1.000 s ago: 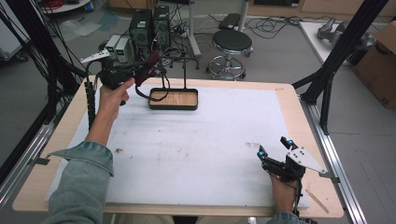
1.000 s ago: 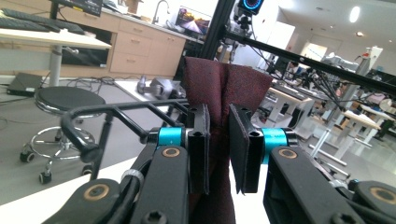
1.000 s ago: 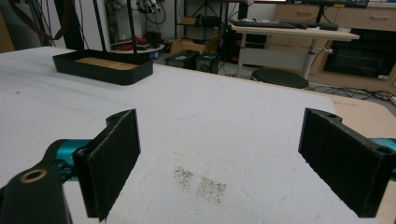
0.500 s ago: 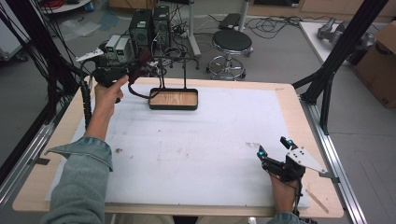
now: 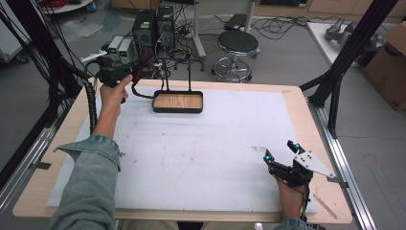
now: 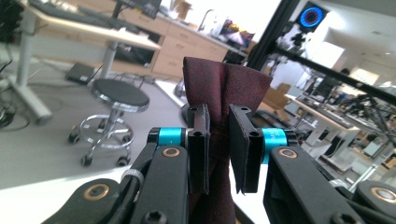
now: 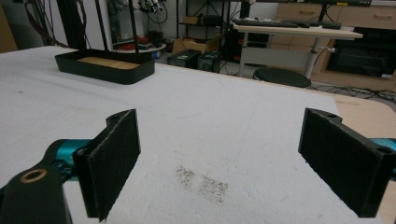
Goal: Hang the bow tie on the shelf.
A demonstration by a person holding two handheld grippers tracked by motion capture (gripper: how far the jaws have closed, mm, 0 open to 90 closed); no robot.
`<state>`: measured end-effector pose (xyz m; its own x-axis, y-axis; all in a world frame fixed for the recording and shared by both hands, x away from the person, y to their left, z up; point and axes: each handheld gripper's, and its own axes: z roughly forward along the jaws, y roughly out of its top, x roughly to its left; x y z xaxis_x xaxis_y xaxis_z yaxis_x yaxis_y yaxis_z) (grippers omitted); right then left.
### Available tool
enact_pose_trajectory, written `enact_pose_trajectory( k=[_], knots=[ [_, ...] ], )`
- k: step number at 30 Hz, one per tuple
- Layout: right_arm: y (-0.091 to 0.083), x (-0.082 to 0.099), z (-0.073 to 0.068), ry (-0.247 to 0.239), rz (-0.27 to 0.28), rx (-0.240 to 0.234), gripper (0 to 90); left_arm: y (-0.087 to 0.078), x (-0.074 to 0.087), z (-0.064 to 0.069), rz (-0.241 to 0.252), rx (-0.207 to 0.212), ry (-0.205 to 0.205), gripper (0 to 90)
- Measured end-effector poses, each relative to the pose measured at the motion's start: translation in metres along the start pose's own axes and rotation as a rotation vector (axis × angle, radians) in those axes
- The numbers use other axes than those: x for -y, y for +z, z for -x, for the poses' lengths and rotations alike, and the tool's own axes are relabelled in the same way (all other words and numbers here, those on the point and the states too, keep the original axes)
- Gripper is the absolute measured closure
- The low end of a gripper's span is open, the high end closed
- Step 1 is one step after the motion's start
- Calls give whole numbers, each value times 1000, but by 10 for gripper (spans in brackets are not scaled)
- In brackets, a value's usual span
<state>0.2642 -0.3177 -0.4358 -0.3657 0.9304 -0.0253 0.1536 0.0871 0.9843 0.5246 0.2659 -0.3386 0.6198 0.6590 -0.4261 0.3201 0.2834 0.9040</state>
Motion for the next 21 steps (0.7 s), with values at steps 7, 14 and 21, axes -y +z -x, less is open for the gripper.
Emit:
enact_pose_trajectory(
  k=[7, 14, 21],
  knots=[
    [0, 0, 0, 0, 0, -2, 117, 2, 6, -4, -29, -62, -18, 780],
    [0, 0, -1, -13, -1, -3, 117, 0, 9, -7, -34, -73, -32, 773],
    [0, 0, -1, -12, -2, -2, 117, 1, 10, -7, -57, -89, -21, 746]
  ],
)
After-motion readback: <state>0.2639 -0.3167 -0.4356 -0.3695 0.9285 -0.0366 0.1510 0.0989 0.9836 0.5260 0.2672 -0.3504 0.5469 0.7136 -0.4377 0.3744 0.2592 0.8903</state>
